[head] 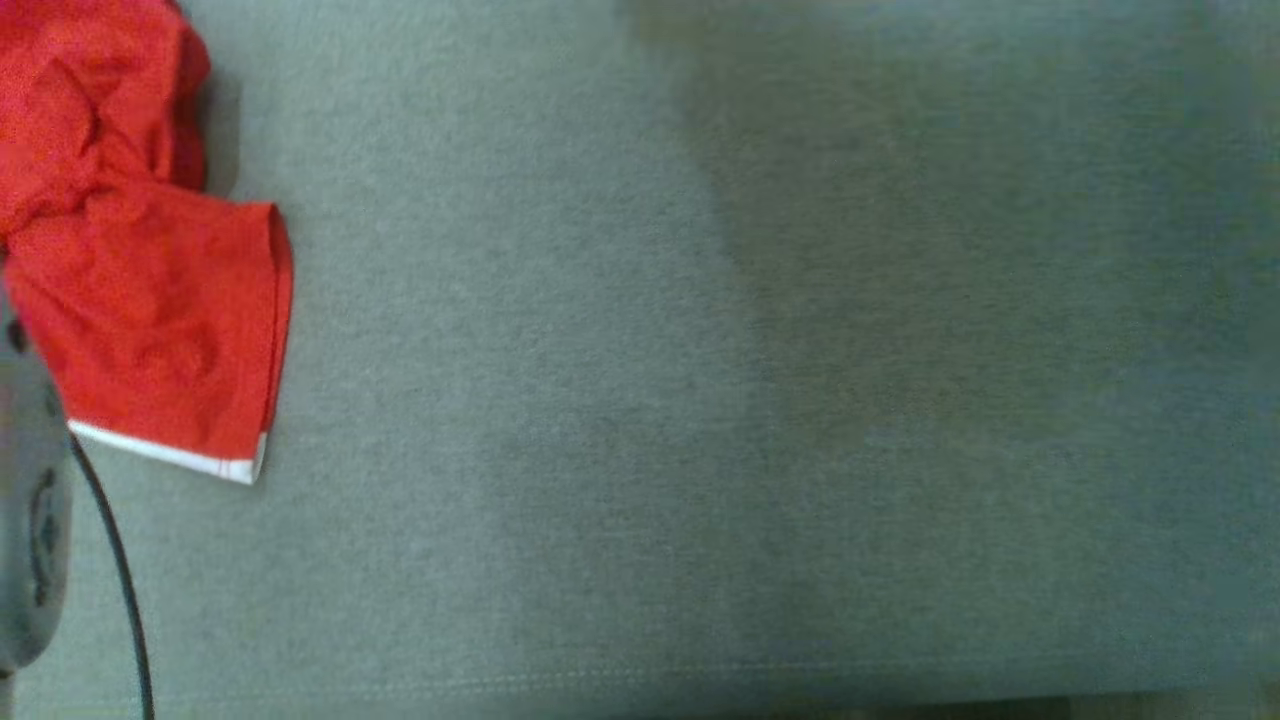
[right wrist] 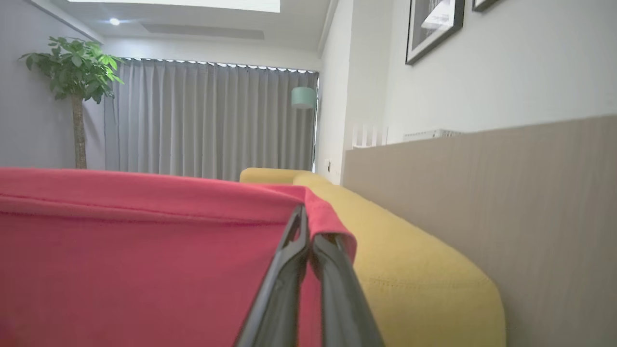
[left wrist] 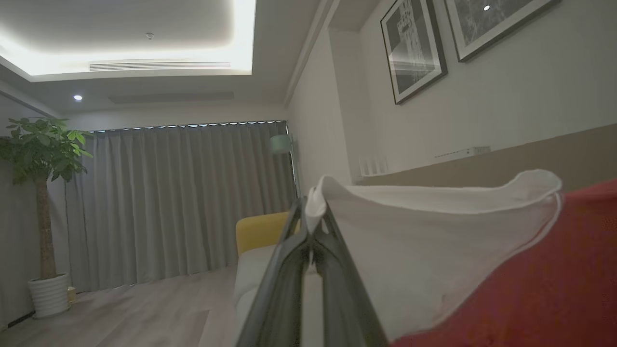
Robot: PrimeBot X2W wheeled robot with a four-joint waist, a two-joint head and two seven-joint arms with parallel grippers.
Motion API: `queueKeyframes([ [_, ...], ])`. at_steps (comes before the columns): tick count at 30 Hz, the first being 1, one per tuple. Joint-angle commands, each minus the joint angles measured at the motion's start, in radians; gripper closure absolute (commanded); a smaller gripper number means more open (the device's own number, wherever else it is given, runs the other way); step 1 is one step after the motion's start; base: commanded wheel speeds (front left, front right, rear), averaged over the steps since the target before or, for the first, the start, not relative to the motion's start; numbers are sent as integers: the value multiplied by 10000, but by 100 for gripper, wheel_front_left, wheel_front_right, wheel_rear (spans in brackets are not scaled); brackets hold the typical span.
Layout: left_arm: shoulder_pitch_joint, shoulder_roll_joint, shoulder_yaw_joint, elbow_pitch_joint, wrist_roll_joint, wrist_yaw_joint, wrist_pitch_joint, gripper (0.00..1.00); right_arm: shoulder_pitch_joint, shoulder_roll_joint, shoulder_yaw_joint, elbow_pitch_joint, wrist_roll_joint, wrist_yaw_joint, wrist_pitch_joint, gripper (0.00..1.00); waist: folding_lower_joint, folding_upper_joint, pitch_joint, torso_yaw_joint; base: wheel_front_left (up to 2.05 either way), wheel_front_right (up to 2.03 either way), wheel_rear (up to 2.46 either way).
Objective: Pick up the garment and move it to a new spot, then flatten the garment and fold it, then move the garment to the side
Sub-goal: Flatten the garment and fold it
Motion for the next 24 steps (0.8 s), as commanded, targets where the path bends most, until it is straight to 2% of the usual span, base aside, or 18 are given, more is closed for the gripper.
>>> queueKeyframes([
  [1, -500, 455, 132, -153, 80, 39, -96, 100, -255, 151, -77, -27, 45, 19, -227, 100, -5, 1, 335, 351, 0, 0, 0],
  [7, 12, 362, -418, 401, 336, 26, -337, 100, 515, 248, 398, 1775, 372, 19, -1272, 100, -5, 1, 523, 605, 0, 0, 0],
  [12, 1352, 444, -817, -21, 485, 19, -352, 100, 1747, 316, 1143, 2902, 649, 19, -1752, 100, -5, 1, 334, 715, 0, 0, 0],
  [16, 2926, 866, -1825, -321, 590, 17, -353, 100, 2787, 326, 2062, 3567, 925, 19, -1858, 100, -5, 1, -102, 718, 0, 0, 0],
  [24, 5503, 1798, -3090, -206, 168, 15, -355, 100, 4376, 31, 4125, 4058, 1725, 19, -1498, 100, -5, 1, -1223, 606, 0, 0, 0],
])
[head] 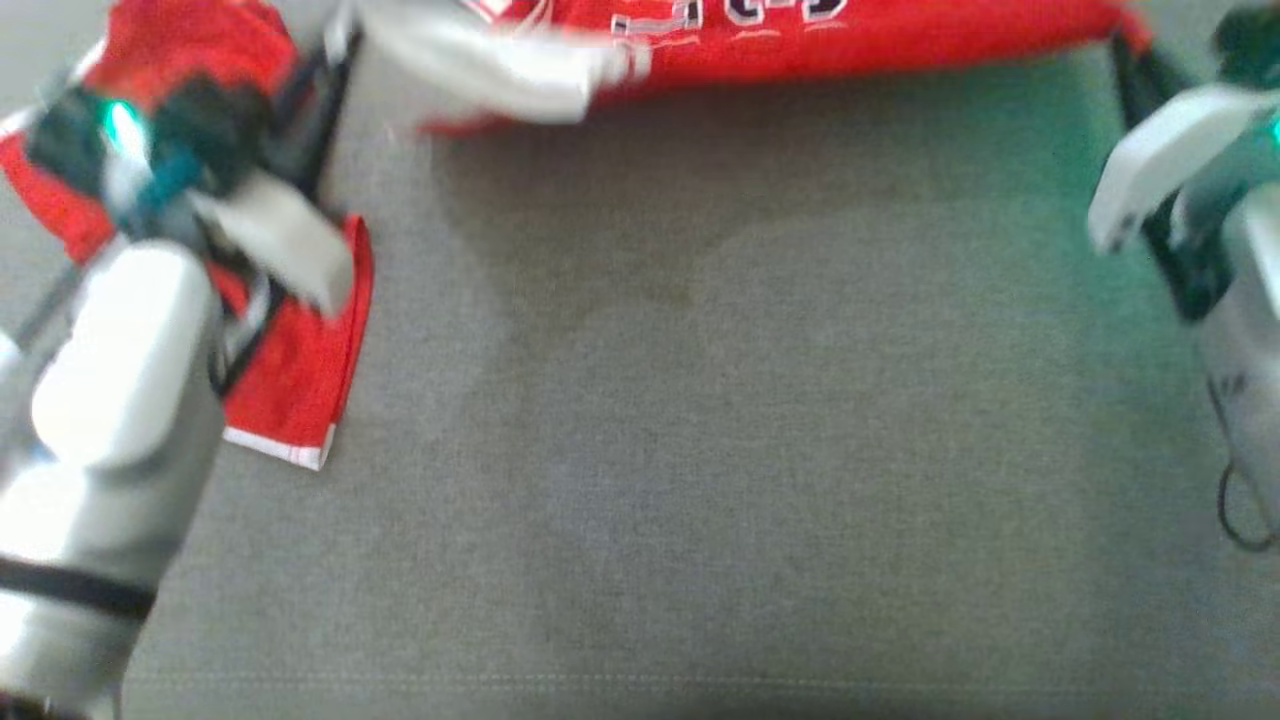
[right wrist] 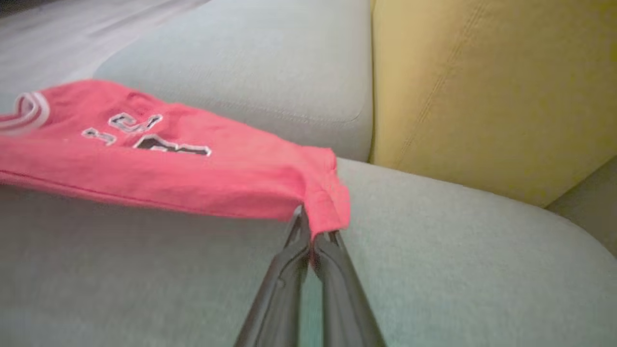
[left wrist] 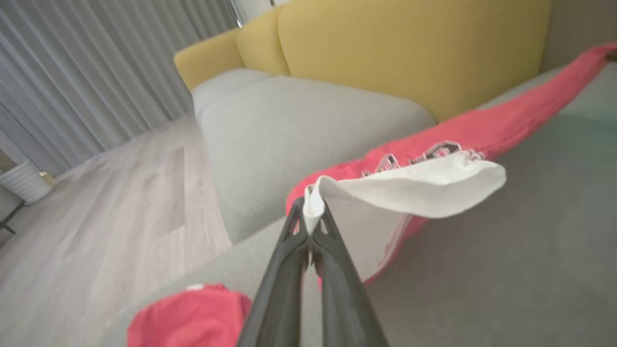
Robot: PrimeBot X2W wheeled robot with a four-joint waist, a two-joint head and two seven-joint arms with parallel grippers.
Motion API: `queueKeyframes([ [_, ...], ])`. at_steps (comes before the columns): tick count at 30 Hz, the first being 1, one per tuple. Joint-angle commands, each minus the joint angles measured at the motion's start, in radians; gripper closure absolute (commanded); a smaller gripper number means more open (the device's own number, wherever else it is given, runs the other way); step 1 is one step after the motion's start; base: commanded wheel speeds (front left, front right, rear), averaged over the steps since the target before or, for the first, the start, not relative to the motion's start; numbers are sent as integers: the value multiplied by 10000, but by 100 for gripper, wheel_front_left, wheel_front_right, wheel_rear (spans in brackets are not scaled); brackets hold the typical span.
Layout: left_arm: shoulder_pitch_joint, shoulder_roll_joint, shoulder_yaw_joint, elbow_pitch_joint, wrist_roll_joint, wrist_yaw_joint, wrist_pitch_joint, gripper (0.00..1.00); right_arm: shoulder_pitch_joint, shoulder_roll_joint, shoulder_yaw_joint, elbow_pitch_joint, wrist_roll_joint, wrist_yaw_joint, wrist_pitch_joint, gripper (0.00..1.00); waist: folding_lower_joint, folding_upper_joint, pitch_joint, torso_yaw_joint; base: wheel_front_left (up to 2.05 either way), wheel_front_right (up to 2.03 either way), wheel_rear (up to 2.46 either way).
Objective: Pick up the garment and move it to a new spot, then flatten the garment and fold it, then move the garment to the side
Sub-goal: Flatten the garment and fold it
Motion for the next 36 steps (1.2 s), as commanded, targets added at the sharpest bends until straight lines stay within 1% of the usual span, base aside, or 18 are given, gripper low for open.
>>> queueKeyframes([
  [1, -57, 621, 152, -215, -177, 19, -48, 100, 209, -145, 375, -254, 164, 19, 75, 100, 1, 0, -518, -90, 0, 0, 0],
  [4, 766, 1046, -644, -105, -657, 19, -48, 100, 834, -368, 1343, -357, 673, 19, 458, 100, 1, 0, -1026, -143, 0, 0, 0],
  [9, 1610, 1665, -1970, -71, -1330, 18, 53, 100, 1783, -1020, 2844, -807, 1564, 19, 925, 100, 1, 0, -1703, -103, 0, 0, 0],
  [12, 1936, 1969, -2495, -148, -1694, 18, 204, 100, 2209, -1429, 3586, -1115, 2074, 19, 1161, 100, 1, 0, -2029, -88, 0, 0, 0],
  [21, 2660, 2728, -3618, -865, -2719, 18, 811, 100, 3075, -2471, 5473, -2035, 3587, 19, 2115, 100, 1, 0, -2747, -68, 0, 0, 0],
  [25, 3060, 3055, -4047, -1421, -3453, 18, 1225, 100, 3368, -2905, 6199, -2518, 4302, 19, 2593, 100, 1, 0, -3079, -85, 0, 0, 0],
  [31, 3533, 3845, -4725, -2573, -4655, 18, 2037, 100, 3743, -3618, 7141, -3397, 5597, 19, 3592, 100, 1, 0, -3444, -135, 0, 0, 0],
  [36, 3713, 4581, -5234, -3478, -5366, 18, 2738, 100, 3927, -4304, 7879, -4270, 6559, 19, 4475, 100, 1, 0, -3591, -211, 0, 0, 0],
])
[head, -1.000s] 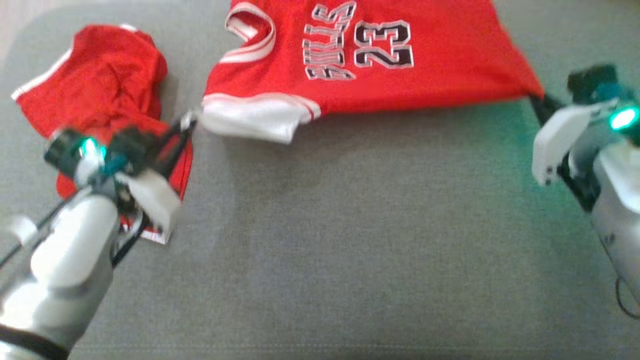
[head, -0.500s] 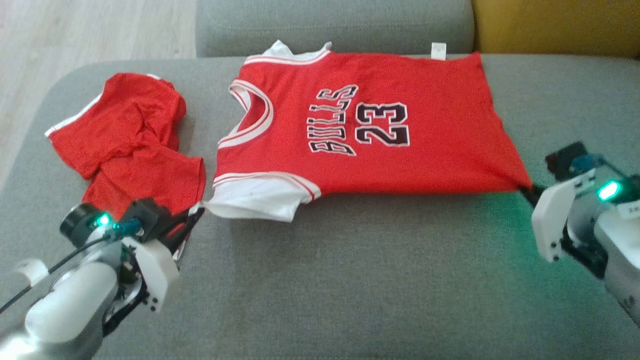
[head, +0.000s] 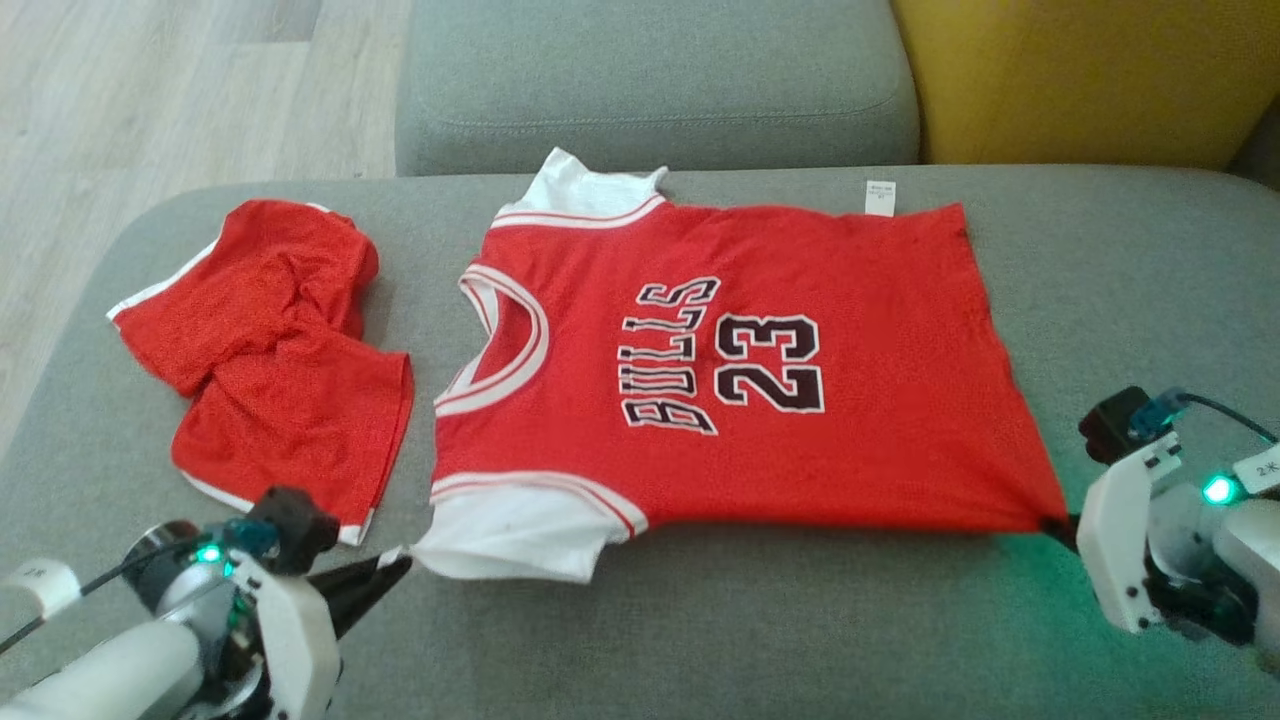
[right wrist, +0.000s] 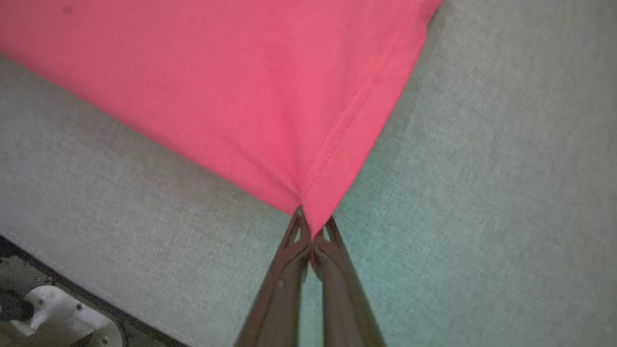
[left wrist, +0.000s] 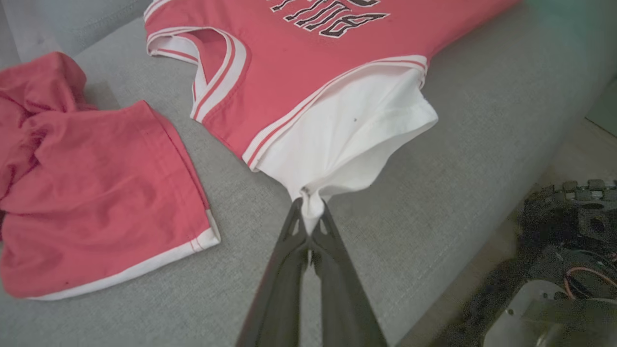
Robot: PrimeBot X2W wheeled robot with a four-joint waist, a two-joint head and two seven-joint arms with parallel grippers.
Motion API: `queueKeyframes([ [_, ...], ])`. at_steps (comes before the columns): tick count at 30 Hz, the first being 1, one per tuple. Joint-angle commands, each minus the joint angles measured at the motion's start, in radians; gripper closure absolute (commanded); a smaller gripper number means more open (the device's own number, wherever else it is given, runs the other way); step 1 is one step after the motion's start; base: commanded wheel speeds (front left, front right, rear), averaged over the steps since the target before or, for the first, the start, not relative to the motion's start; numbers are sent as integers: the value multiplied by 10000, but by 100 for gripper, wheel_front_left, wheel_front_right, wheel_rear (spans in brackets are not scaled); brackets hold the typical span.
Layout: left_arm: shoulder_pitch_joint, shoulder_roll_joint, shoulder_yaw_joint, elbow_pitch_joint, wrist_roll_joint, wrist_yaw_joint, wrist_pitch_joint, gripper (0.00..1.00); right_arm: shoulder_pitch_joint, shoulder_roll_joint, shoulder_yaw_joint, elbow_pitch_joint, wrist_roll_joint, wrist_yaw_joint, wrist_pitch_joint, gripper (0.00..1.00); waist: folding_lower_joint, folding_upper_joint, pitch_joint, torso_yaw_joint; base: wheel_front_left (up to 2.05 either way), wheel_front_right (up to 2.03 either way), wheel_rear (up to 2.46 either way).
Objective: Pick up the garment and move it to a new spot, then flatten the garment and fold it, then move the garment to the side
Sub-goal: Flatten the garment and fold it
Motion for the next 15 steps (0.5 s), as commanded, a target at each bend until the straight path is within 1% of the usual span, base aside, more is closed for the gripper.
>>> queueKeyframes([
  [1, -333, 815, 246, -480, -287, 18, 235, 100, 80, -698, 146, -361, 384, 19, 284, 100, 1, -1, -55, -53, 0, 0, 0],
  [2, -259, 1088, 101, -821, -615, 18, 488, 100, 129, -906, 282, -561, 759, 19, 583, 100, 1, -1, -89, -95, 0, 0, 0],
  [3, -222, 1220, 28, -1000, -789, 18, 621, 100, 160, -993, 315, -611, 949, 19, 752, 100, 1, -1, -102, -112, 0, 0, 0],
  [4, -222, 1220, 28, -1000, -789, 18, 621, 100, 160, -993, 315, -611, 949, 19, 752, 100, 1, -1, -102, -112, 0, 0, 0],
  [9, -45, 1855, -299, -1902, -1753, 18, 1280, 100, 327, -1298, 370, -747, 1762, 19, 1719, 100, 1, -1, -146, -191, 0, 0, 0],
  [12, -76, 2140, -317, -2250, -2013, 18, 1386, 100, 328, -1398, 322, -989, 2026, 19, 2036, 100, 1, -1, -90, -235, 0, 0, 0],
  [15, -250, 2251, -200, -2386, -2033, 30, 1367, 100, 177, -1447, 167, -1147, 2086, 19, 2087, 100, 1, -1, 53, -265, 0, 0, 0],
])
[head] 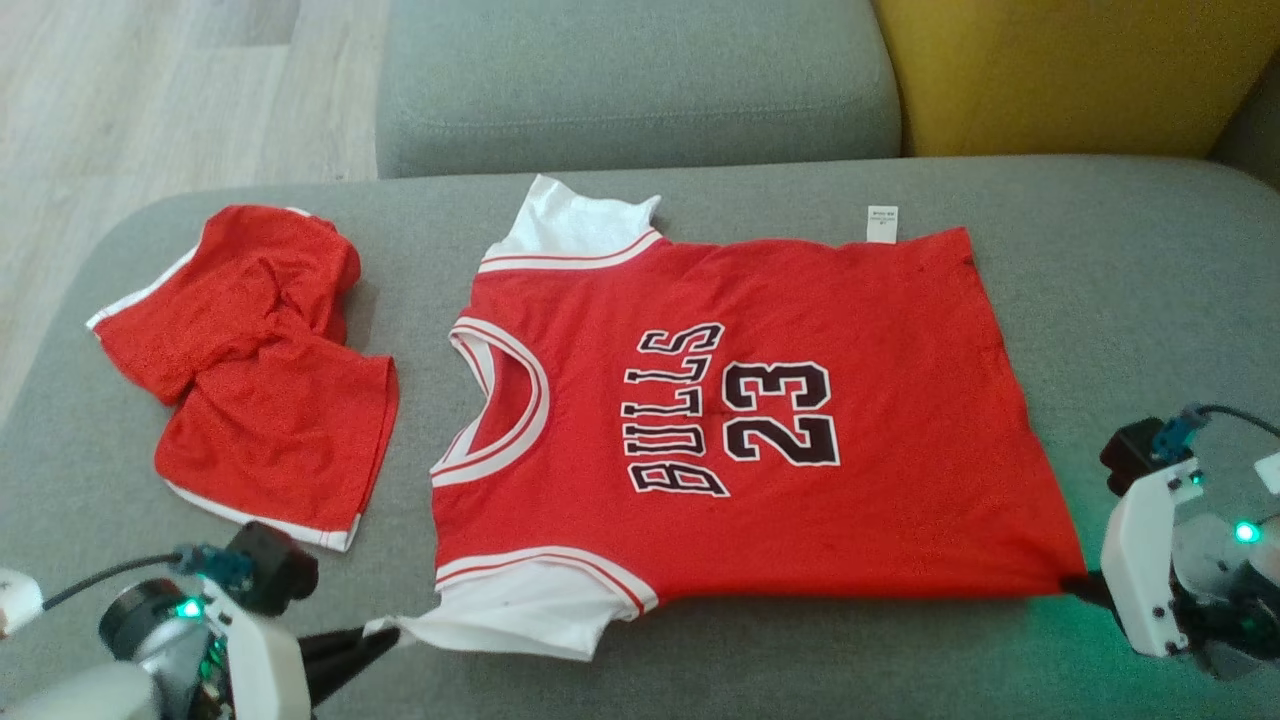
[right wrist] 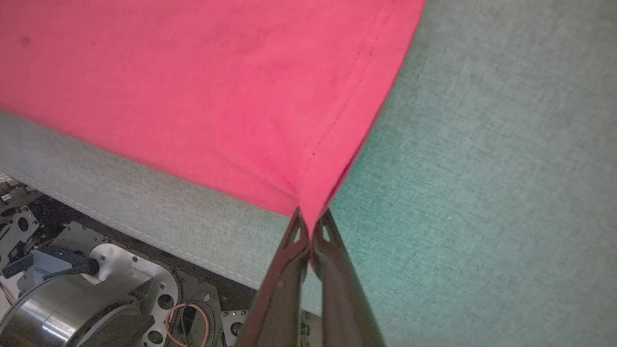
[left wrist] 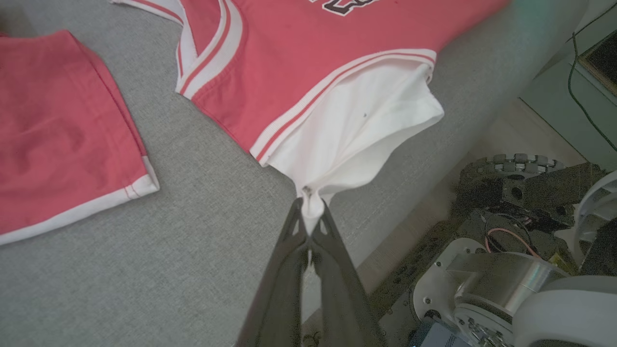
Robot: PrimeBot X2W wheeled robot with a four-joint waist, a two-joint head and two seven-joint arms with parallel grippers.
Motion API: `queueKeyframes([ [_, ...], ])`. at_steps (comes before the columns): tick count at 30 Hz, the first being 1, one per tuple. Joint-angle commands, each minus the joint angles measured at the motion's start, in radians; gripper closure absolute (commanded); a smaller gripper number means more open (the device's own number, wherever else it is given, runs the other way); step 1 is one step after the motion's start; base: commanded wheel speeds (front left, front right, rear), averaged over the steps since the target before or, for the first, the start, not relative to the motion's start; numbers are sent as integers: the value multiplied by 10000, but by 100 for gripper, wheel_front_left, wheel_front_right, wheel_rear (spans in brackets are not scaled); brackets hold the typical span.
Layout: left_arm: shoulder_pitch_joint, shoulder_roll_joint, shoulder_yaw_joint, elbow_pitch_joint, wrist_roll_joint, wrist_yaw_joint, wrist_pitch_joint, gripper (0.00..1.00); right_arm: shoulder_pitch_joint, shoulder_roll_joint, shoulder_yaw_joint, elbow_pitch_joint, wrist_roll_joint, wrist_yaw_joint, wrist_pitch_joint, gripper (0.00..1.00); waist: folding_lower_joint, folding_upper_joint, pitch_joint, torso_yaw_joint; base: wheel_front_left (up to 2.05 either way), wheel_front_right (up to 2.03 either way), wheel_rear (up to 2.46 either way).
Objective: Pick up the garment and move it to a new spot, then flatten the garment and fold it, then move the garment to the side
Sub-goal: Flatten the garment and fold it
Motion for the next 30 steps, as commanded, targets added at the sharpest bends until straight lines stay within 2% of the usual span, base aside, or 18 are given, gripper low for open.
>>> queueKeyframes([
  [1, -704, 558, 642, -151, 93, 65, -82, 100, -273, -527, -231, -107, -40, 19, -88, 100, 1, -1, 108, -17, 0, 0, 0],
  [10, -1883, 347, 1143, 89, 595, 111, -305, 100, -1232, -319, -789, -40, -573, 19, -629, 100, 1, -1, 787, 0, 0, 0, 0],
  [18, -3274, -355, 1463, 871, 704, 58, -285, 100, -2076, 105, -962, 556, -1278, 19, -843, 100, 1, -1, 1470, 13, 0, 0, 0],
  [23, -4124, -869, 1150, 1607, 954, 25, -150, 100, -2500, 458, -929, 962, -1650, 19, -1049, 100, 1, -1, 1947, -25, 0, 0, 0],
  [30, -5319, -1461, 134, 2504, 1231, 18, -173, 100, -3006, 898, -762, 1413, -1948, 19, -1241, 100, 1, -1, 2575, -117, 0, 0, 0],
])
